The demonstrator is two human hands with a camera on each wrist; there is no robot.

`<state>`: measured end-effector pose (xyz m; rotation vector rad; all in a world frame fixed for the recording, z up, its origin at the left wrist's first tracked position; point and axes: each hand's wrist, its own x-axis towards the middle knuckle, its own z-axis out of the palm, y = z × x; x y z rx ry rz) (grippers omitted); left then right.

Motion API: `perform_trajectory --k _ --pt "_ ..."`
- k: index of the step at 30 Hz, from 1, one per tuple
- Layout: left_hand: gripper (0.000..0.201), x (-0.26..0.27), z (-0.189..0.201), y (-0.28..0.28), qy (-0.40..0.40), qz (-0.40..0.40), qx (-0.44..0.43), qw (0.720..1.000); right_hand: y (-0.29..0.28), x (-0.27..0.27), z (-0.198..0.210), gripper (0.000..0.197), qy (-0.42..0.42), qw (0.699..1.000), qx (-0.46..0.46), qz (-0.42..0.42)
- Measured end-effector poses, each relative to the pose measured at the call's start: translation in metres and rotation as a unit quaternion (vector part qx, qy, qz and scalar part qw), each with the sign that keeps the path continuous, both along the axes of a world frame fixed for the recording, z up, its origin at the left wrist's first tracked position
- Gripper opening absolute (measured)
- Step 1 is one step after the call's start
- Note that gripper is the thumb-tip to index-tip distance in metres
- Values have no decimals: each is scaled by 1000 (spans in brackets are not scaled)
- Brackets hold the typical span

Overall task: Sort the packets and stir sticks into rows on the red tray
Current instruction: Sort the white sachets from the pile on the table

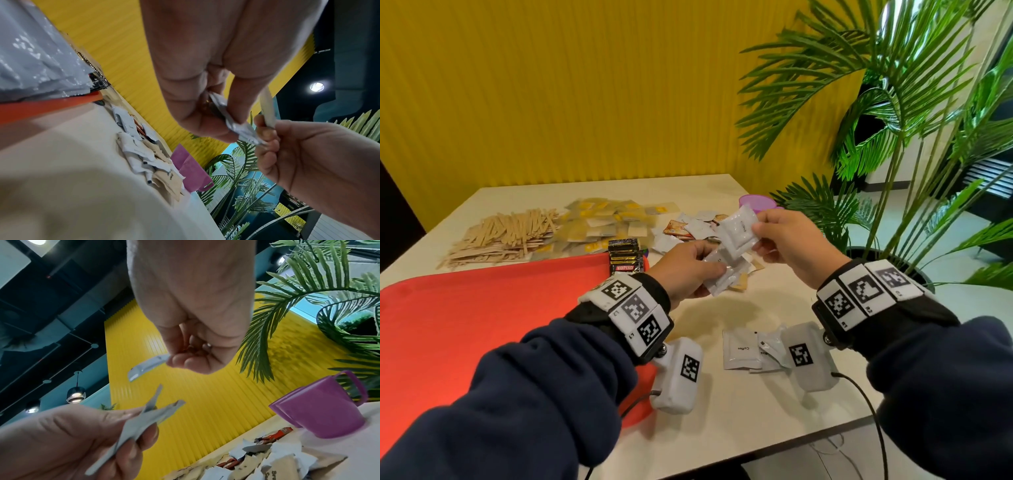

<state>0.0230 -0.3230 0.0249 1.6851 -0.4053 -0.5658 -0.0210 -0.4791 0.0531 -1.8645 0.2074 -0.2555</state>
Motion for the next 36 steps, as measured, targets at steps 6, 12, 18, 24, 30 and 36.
perform_trajectory --k 6,12,18,24,30,36 --pt "29 -3 6 -3 4 52 -18 998 2 -6 1 29 34 988 -145 31" --pt "19 -14 11 -7 43 0 -42 998 11 -1 -6 26 3 970 -242 5" --pt "41 -9 8 -8 2 43 -7 999 12 -4 -10 19 51 989 -136 5" --pt "52 -3 6 -2 37 70 -55 995 13 -20 -21 42 321 836 -407 183" --pt "20 -8 8 -3 33 57 -65 996 24 -23 -39 75 369 743 -520 204" --pt "24 -16 12 -5 43 36 -90 994 26 -18 -45 65 341 746 -536 197"
